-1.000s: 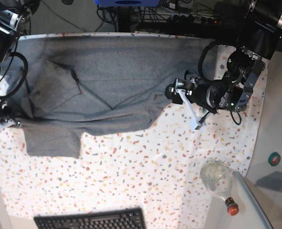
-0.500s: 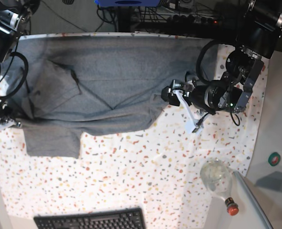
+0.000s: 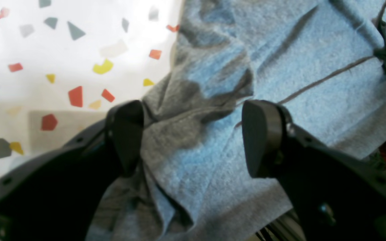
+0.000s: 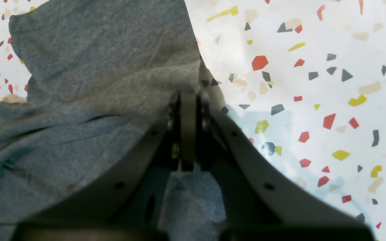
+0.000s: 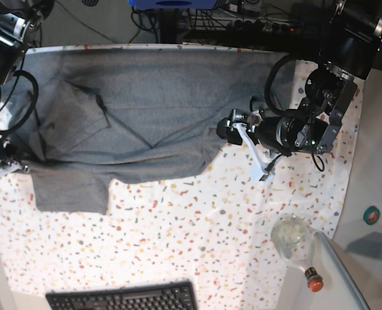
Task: Layout the t-shirt on the table in an organized manner, then fold the t-shirt properly
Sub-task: 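Release the fold and grasp the shirt's side edge with the left gripper, then pull the held shirt edge with the left gripper to fold it lengthwise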
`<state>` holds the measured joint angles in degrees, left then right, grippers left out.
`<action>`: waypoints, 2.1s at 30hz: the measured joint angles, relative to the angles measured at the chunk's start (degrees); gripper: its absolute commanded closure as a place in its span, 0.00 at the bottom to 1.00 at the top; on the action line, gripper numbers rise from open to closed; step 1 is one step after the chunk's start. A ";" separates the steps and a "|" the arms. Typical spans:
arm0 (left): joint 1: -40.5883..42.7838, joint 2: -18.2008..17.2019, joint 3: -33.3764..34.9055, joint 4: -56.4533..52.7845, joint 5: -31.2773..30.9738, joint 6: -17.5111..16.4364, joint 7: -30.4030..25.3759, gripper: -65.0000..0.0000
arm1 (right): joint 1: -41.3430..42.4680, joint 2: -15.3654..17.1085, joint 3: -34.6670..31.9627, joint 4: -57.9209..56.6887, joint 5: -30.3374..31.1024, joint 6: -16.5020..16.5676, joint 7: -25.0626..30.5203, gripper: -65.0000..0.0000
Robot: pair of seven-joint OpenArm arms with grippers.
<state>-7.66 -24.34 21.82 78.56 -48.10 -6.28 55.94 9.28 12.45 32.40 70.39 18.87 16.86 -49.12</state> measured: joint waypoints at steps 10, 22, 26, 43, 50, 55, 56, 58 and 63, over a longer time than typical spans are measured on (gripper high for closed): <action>-0.13 0.35 0.00 -2.89 0.02 0.00 -0.04 0.75 | -0.02 0.02 0.00 0.00 0.00 0.00 0.00 1.00; 0.70 -1.01 -0.02 2.67 -0.20 0.00 0.00 0.78 | 0.00 0.02 0.00 0.00 0.00 0.00 0.00 1.00; 0.85 -1.27 -0.02 2.80 0.00 0.04 0.00 0.78 | 0.00 -0.04 0.00 0.00 0.00 0.02 0.00 1.00; 0.83 -1.11 -7.15 2.80 0.02 0.22 0.07 1.00 | -0.09 0.02 0.00 0.00 -0.02 0.00 -0.02 1.00; -1.86 -1.05 -7.13 2.62 0.20 0.22 0.22 1.00 | 1.38 0.04 -0.02 -0.02 -0.09 0.02 -0.02 1.00; -7.32 -1.07 -7.17 -0.39 0.09 0.22 -0.33 1.00 | 3.61 0.57 -0.11 0.00 -0.07 0.02 -0.02 1.00; -8.28 -1.09 -7.17 -1.60 0.22 0.22 -0.28 1.00 | 4.07 0.66 -0.13 0.00 -0.02 0.02 0.02 1.00; -9.97 -1.05 -7.15 -3.80 0.26 0.22 0.04 1.00 | 4.94 0.66 -0.11 -0.02 -0.26 0.00 -0.04 1.00; -14.93 0.13 -7.23 -6.10 5.73 0.20 0.00 1.00 | 8.55 3.50 -2.82 -2.69 -0.46 0.02 1.31 1.00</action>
<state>-22.59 -24.21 14.59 72.47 -42.37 -6.09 55.94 17.82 15.94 29.58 67.70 18.41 16.88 -47.81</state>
